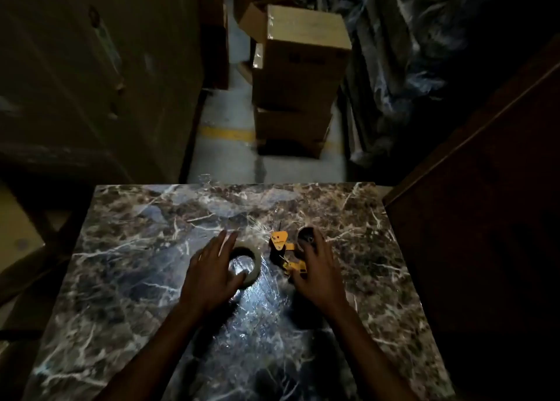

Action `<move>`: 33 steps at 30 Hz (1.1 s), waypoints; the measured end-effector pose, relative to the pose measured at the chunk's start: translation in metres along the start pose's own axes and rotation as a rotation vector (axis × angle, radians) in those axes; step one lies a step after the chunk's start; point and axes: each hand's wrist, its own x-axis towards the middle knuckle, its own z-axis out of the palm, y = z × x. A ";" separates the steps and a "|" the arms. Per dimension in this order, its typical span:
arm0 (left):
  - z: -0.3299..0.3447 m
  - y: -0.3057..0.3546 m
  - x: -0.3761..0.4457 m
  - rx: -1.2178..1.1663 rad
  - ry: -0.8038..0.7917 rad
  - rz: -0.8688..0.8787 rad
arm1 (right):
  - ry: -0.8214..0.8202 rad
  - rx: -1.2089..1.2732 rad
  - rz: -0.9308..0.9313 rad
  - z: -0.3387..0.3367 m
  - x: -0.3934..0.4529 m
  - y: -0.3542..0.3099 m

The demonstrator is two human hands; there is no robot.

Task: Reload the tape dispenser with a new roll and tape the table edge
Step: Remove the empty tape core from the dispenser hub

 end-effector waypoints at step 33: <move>0.084 0.055 0.093 0.150 0.019 0.285 | 0.264 0.351 0.148 0.096 -0.036 0.065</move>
